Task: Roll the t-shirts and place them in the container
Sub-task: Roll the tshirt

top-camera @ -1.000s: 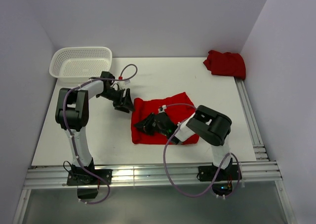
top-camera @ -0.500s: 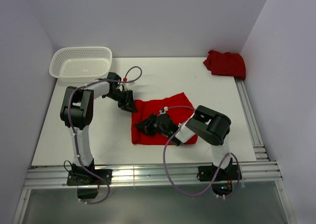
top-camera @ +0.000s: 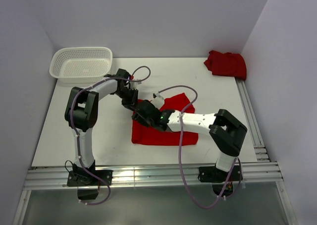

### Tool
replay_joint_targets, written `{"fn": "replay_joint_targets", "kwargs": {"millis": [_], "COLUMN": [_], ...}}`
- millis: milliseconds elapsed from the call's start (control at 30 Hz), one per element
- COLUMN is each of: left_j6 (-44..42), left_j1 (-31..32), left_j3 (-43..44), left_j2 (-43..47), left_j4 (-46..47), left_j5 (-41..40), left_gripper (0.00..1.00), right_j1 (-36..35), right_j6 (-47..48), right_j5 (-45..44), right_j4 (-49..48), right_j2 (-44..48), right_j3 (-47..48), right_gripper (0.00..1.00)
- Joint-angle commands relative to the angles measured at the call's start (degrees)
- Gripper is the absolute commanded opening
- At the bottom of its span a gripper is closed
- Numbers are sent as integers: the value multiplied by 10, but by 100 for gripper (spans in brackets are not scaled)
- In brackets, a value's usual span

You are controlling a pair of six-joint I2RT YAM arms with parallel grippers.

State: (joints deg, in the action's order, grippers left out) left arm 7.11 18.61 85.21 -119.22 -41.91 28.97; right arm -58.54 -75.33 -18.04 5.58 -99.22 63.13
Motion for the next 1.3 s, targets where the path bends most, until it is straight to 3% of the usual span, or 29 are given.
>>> {"fn": "replay_joint_targets", "kwargs": {"millis": [0, 100, 200, 500, 733, 833, 1067, 1267], "left_j6": [-23, -25, -25, -26, -26, -29, -39, -42], "left_j1": [5, 10, 13, 18, 21, 21, 20, -4], "left_j3": [14, 18, 22, 30, 35, 40, 51, 51], "left_j2": [-1, -2, -6, -15, -16, -16, 0, 15], "left_j4": [-15, -22, -26, -35, -37, -40, -41, -47], "left_j5": [-79, -87, -90, -104, -107, -105, -66, 23], "left_gripper": [18, 18, 18, 21, 24, 30, 58, 64], "right_j1": [-24, -43, -53, -39, -41, -46, -51, -51], "right_j6": [40, 50, 67, 65, 44, 33, 20, 11], "right_j5": [-106, -141, -144, -55, -75, -88, -96, -89], "right_j4": [192, 266, 272, 140, 190, 218, 238, 221], "right_j2": [-23, -68, -91, -99, -119, -122, -135, -135], "right_j3": [92, 175, 218, 110, 100, 102, 92, 71], "right_gripper": [47, 42, 36, 35, 34, 34, 36, 37]}}
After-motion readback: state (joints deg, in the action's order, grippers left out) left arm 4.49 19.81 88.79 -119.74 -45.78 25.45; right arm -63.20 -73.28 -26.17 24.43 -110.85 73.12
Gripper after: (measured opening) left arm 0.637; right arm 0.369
